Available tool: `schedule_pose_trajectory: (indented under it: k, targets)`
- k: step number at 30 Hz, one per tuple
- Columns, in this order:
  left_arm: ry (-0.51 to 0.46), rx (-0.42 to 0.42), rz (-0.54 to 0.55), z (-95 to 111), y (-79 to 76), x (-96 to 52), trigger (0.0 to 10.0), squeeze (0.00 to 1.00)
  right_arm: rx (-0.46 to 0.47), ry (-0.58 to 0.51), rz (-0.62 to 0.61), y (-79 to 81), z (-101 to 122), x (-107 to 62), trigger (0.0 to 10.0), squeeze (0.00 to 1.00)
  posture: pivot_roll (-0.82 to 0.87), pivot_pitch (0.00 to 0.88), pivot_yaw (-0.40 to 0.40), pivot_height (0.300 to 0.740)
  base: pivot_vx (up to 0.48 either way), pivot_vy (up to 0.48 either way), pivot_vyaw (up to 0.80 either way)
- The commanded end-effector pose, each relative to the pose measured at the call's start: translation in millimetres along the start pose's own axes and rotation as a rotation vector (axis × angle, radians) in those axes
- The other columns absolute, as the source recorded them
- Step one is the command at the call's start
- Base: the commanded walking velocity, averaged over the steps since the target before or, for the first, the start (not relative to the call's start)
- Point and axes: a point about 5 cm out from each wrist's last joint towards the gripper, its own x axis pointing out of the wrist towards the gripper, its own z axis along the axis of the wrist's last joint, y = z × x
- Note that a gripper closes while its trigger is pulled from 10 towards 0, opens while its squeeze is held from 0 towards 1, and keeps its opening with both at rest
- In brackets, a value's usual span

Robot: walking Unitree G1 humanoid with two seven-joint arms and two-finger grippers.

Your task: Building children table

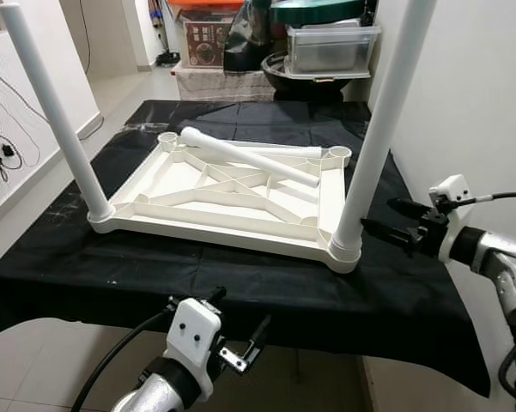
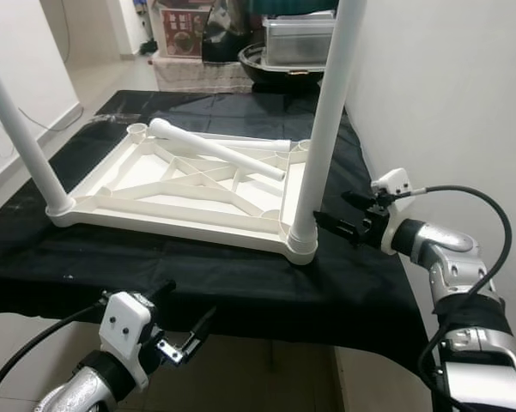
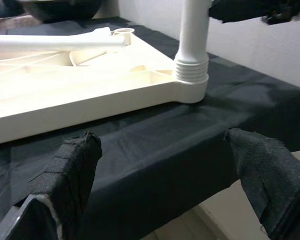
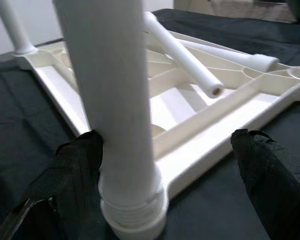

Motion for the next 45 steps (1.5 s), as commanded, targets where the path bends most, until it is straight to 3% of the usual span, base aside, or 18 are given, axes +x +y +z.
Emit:
schedule_pose_trajectory:
  k: [1,45]
  targets:
    - [-0.017,0.008,-0.002,3,-2.0,-2.0,10.0,0.0,-0.017,-0.006,0.029,2.9,2,6.3,10.0,0.0,0.13,0.115,-0.016,0.74,0.0,0.0,0.0]
    - [-0.014,-0.006,-0.005,4,-5.0,-2.2,10.0,0.0,-0.036,-0.077,0.197,22.2,23,56.8,10.0,0.0,0.13,0.109,-0.03,0.74,0.0,0.0,0.0]
